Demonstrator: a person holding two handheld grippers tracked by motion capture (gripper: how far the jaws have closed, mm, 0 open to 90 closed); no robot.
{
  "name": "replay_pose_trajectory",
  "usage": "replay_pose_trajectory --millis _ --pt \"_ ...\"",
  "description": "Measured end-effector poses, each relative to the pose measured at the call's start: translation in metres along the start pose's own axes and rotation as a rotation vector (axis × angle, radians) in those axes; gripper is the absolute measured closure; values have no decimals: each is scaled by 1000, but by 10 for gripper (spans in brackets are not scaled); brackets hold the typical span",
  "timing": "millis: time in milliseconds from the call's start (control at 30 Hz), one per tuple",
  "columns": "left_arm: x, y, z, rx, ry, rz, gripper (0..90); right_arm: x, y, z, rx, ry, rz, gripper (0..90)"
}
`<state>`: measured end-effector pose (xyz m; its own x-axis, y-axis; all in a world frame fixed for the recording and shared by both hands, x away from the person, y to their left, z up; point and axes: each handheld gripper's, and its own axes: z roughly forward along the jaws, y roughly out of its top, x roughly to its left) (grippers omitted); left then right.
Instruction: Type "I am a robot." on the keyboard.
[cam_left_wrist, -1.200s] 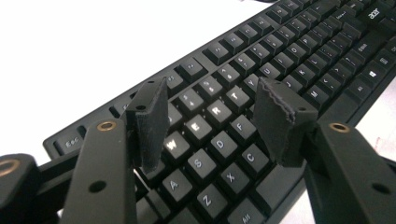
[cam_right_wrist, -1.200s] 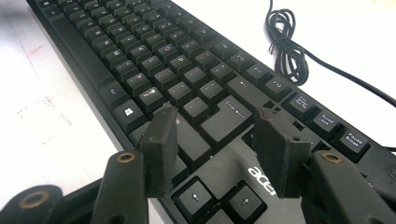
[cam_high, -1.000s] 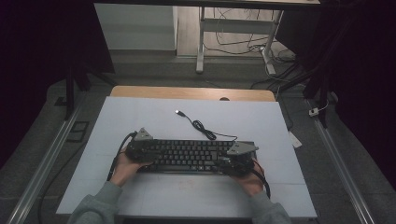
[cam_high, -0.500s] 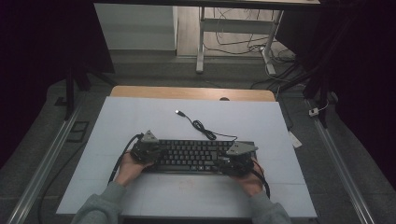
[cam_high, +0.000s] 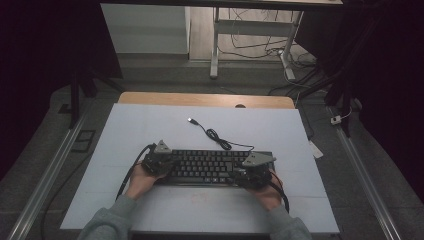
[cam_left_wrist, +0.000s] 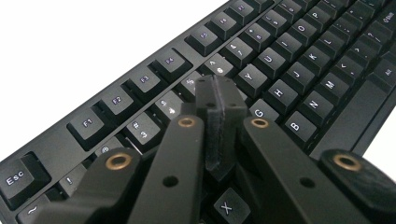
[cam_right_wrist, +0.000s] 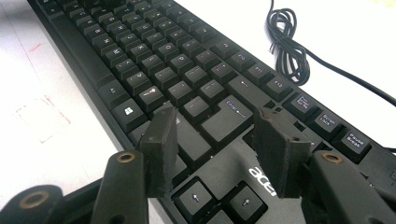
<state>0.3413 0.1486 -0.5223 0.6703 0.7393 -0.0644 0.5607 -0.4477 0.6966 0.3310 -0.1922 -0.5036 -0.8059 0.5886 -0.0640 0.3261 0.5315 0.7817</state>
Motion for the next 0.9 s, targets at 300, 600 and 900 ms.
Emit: replay_pose_trajectory --millis 300,600,900 --pt "-2 1 -6 -37 9 8 885 0 0 0 -5 1 1 502" --pt "-2 -2 -27 -101 -1 -16 884 0 0 -1 -8 -3 0 502" --pt "-1 -15 -41 -143 -12 -79 663 -2 0 -3 -14 -9 6 502"
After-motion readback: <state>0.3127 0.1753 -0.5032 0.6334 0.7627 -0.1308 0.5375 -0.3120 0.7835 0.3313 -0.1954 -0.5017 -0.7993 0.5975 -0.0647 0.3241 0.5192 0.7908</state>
